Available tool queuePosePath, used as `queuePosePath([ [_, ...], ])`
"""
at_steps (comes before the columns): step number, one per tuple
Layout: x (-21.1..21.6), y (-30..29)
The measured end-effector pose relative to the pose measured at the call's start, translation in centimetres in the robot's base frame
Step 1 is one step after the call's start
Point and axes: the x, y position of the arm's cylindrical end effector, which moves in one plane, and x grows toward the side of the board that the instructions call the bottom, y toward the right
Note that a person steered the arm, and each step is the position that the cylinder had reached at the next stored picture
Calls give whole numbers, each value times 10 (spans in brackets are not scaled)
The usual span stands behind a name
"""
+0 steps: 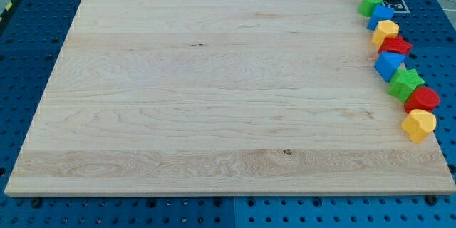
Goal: Push the green circle to the top left of the blue cube
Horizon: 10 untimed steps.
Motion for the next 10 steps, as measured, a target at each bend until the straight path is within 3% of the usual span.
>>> queuePosePath([
  [5,10,6],
  [10,16,-33],
])
